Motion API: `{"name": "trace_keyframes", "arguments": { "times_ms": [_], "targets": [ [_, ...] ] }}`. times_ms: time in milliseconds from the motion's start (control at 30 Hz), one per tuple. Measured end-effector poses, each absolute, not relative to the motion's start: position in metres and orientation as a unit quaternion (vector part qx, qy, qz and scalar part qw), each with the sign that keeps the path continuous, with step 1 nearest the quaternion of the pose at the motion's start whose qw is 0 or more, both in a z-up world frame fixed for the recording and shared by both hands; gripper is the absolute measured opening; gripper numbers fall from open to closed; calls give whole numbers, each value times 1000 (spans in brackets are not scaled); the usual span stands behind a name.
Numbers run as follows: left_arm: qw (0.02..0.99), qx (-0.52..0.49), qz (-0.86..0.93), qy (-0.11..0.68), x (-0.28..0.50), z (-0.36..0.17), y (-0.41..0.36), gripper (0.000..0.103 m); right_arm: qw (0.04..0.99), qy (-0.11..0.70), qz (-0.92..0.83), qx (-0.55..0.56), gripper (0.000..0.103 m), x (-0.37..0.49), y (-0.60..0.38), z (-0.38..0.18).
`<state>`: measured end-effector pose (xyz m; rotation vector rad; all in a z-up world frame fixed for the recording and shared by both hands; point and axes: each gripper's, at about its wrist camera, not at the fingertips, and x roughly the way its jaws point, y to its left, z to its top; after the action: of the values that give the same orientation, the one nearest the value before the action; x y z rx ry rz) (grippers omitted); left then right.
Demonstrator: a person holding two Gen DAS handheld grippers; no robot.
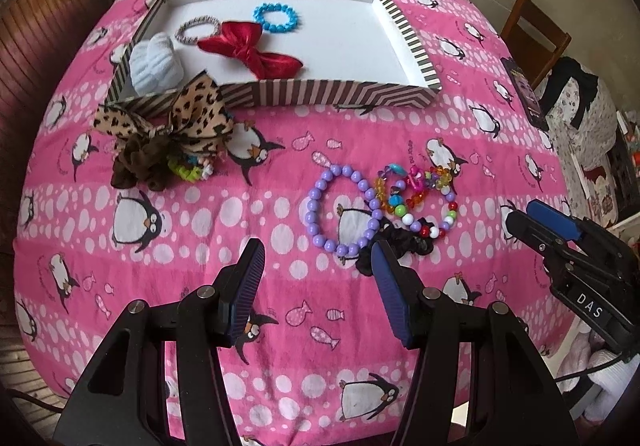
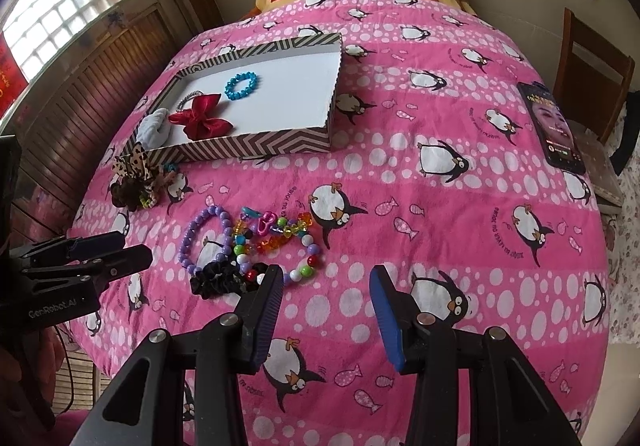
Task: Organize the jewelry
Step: 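Withdraw both open tools from the box toward the remaining bracelets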
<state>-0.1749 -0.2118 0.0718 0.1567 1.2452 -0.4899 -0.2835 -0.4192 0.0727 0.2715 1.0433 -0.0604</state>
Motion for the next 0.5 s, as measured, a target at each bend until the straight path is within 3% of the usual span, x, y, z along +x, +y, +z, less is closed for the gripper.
{"name": "trace_keyframes", "arguments": {
  "times_ms": [500],
  "targets": [
    [763, 42, -206, 611, -162, 42, -178, 56, 840, 521, -25, 147, 43, -276, -422, 48]
  ]
}}
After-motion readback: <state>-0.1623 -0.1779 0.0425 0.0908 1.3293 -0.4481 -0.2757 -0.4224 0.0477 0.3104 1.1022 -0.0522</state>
